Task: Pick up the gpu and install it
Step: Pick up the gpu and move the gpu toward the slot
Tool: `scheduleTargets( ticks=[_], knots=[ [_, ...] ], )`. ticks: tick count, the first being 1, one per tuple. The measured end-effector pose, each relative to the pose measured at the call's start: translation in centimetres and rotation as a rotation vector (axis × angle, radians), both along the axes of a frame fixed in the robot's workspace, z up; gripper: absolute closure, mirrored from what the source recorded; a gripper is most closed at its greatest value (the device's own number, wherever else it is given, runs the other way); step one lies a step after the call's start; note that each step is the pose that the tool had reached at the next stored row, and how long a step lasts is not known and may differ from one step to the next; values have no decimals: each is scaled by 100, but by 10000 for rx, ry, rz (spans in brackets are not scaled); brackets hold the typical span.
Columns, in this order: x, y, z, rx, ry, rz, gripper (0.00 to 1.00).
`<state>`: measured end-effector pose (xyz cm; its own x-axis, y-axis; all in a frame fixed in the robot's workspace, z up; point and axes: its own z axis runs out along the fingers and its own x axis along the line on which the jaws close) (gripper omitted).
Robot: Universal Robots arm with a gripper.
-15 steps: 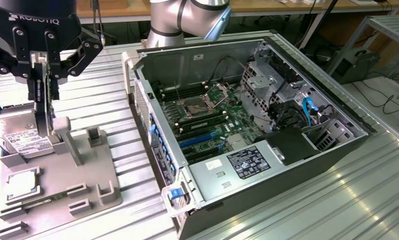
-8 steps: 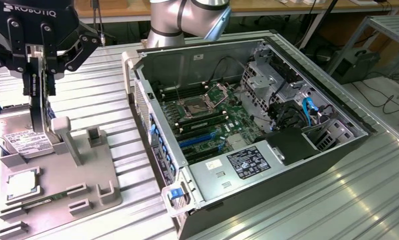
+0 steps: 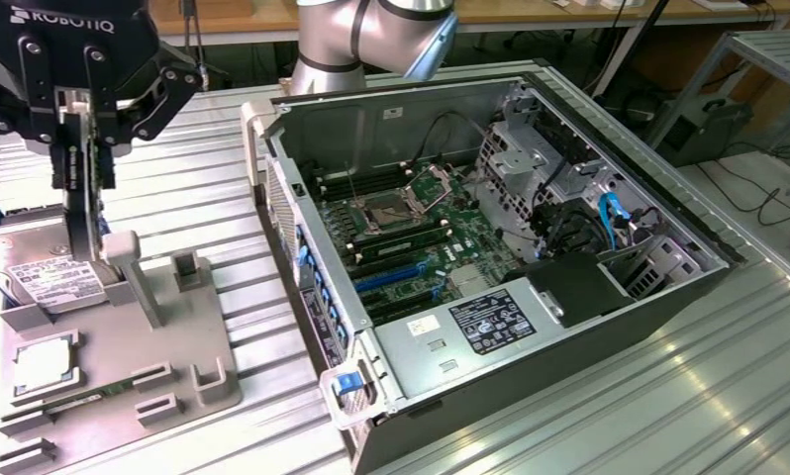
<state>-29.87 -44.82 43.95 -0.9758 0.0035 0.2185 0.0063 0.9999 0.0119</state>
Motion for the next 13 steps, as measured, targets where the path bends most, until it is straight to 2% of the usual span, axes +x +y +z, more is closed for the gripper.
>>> scheduleTargets(
  ticks=[3,6,7,9,13],
  knots=[
    [0,5,0,-3,-526,-1,72],
    [0,21,0,-3,-1001,26,72],
    [0,24,0,3,-1114,124,72],
    [0,24,-2,7,-1256,197,72],
    [0,24,-3,6,-1336,198,72]
  ],
)
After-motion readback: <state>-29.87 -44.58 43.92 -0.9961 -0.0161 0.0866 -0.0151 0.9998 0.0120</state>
